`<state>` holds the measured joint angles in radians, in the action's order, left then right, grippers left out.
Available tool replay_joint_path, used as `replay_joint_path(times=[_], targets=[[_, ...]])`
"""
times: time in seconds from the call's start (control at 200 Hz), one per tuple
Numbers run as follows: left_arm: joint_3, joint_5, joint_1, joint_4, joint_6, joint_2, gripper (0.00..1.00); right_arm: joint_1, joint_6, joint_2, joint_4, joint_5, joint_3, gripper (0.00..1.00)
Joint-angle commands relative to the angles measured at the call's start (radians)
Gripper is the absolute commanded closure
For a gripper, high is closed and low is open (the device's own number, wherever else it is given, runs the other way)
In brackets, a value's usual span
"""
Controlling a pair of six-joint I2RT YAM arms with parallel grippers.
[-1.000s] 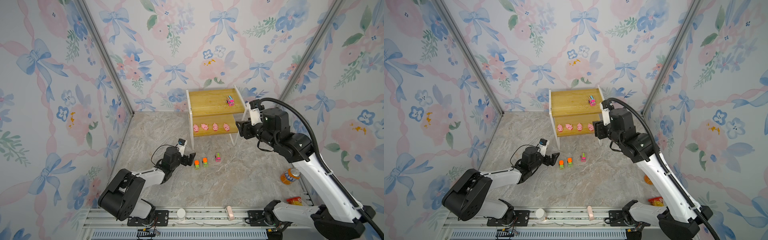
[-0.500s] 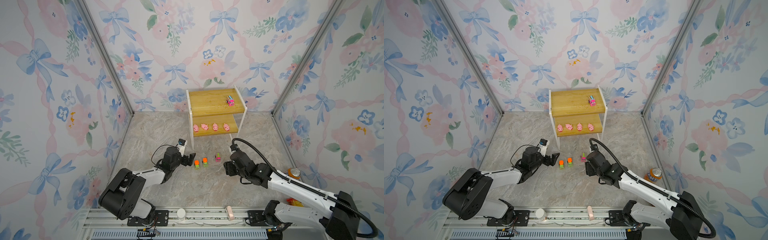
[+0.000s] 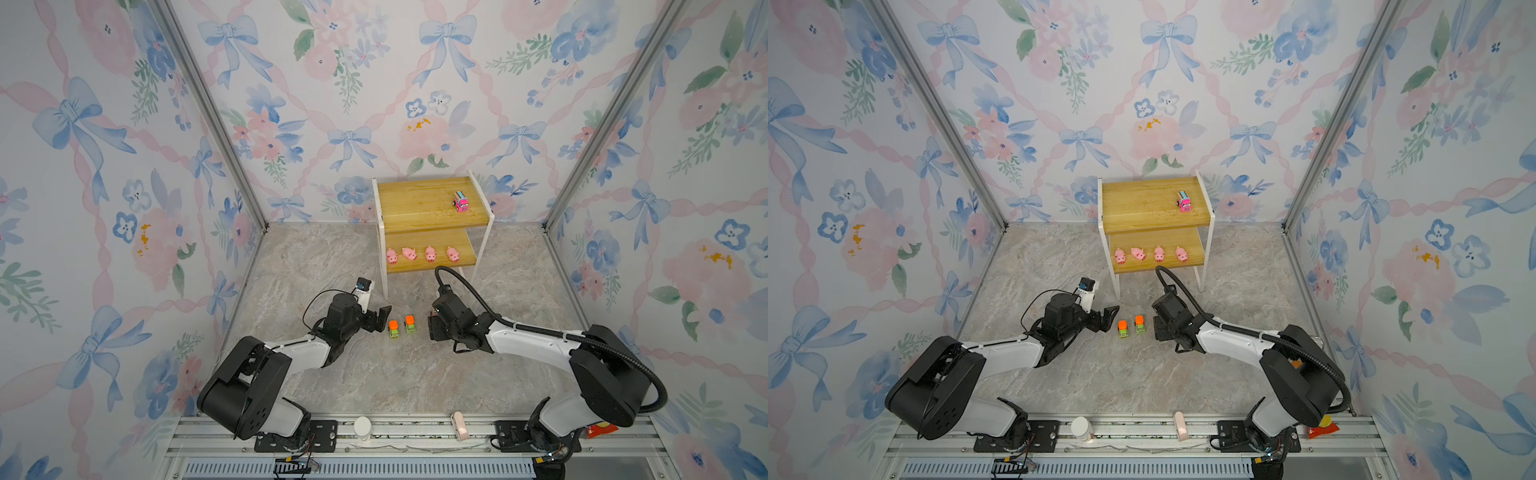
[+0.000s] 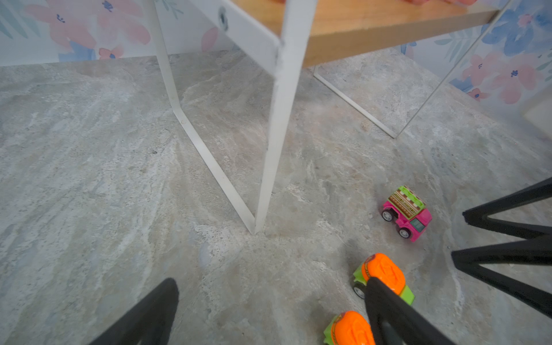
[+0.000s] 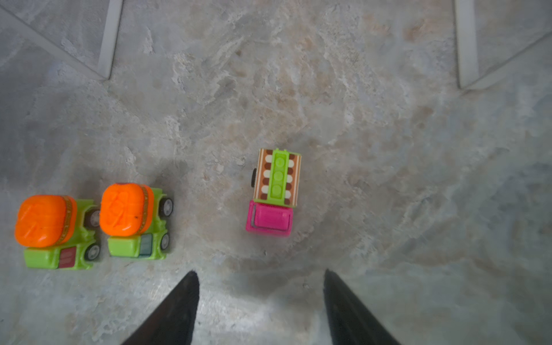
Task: Place and organize the plastic toys onto the shelf
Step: 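Withdraw the right gripper from the shelf back over the remaining trucks, then lower the right gripper onto the pink green-topped truck and close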
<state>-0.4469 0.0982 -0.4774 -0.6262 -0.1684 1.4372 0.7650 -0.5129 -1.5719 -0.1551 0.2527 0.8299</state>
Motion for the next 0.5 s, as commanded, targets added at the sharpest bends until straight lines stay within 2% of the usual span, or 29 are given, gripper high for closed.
replay_joint_path(times=[0.0, 0.24, 0.495], targets=[[0.007, 0.007, -0.003, -0.001, -0.007, 0.010, 0.02, -0.026, 0.013, -0.047, 0.051, -0.035, 0.040, 0.32], [0.003, -0.002, -0.003, -0.001, -0.004, 0.018, 0.02, -0.058, 0.025, -0.134, 0.087, -0.065, 0.062, 0.32], [0.005, -0.009, -0.003, -0.001, -0.001, 0.018, 0.02, -0.087, 0.043, -0.176, 0.110, -0.091, 0.082, 0.38]])
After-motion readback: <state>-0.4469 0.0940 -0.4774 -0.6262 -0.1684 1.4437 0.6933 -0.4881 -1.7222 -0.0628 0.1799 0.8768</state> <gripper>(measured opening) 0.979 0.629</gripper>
